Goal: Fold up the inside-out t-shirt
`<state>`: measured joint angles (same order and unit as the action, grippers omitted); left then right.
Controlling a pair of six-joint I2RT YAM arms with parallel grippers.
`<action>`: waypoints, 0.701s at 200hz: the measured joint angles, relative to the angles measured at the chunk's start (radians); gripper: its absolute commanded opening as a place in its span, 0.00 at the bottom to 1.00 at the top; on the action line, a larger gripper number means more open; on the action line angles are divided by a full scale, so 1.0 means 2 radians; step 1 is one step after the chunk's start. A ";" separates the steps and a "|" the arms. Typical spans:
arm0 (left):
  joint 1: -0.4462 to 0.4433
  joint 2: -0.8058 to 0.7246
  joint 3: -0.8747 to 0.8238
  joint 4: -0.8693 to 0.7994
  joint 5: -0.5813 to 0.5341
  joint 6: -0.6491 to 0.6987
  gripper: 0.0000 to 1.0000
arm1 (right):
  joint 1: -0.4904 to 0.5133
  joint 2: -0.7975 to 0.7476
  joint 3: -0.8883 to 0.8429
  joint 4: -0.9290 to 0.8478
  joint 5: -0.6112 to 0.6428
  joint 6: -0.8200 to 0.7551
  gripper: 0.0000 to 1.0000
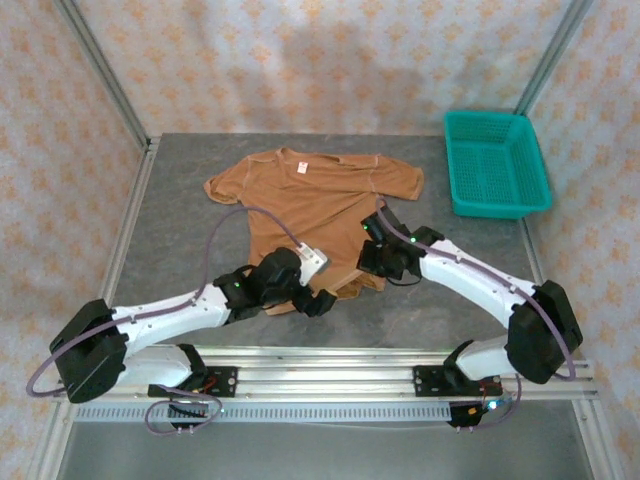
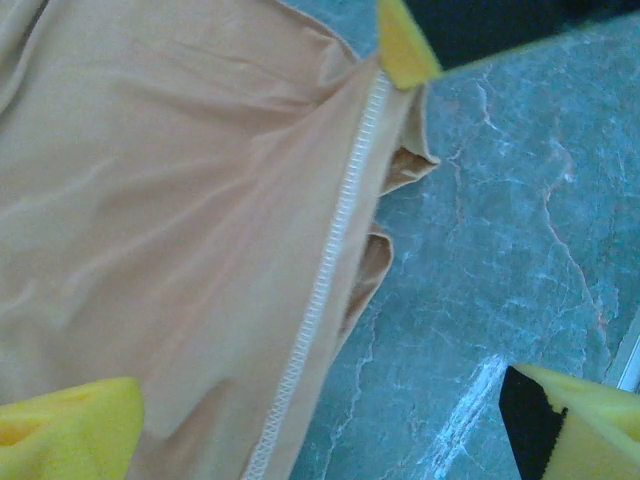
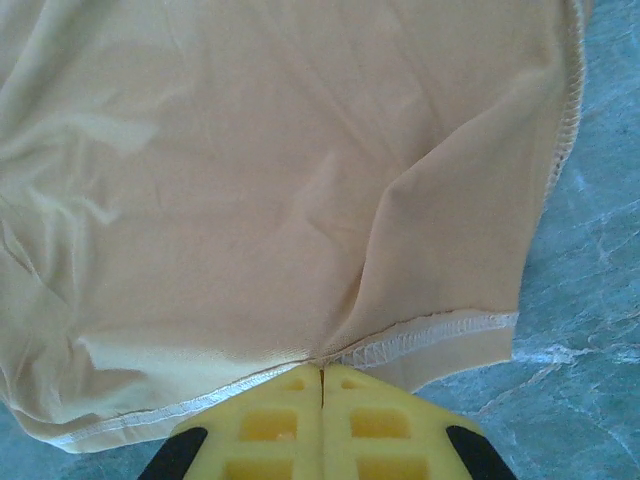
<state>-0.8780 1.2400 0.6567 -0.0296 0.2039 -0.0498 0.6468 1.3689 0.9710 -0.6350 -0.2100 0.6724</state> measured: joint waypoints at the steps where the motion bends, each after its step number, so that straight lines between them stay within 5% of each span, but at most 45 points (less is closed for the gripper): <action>1: -0.002 0.001 0.001 0.000 -0.001 0.002 0.93 | -0.001 0.000 0.000 0.000 0.000 0.000 0.00; 37: -0.041 0.075 0.048 0.000 -0.041 0.041 0.93 | -0.011 0.000 0.019 0.003 -0.025 0.000 0.00; 109: -0.083 0.208 0.132 -0.003 -0.215 0.078 0.88 | -0.026 -0.008 0.030 0.013 -0.044 0.006 0.00; 140: -0.082 0.209 0.130 0.002 -0.258 0.082 0.73 | -0.039 -0.029 0.030 0.007 -0.049 0.005 0.00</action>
<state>-1.0416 1.6577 0.9165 -0.0265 -0.3126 0.1146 0.5690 1.3102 1.0306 -0.6209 -0.3073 0.6830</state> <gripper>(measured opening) 0.796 0.062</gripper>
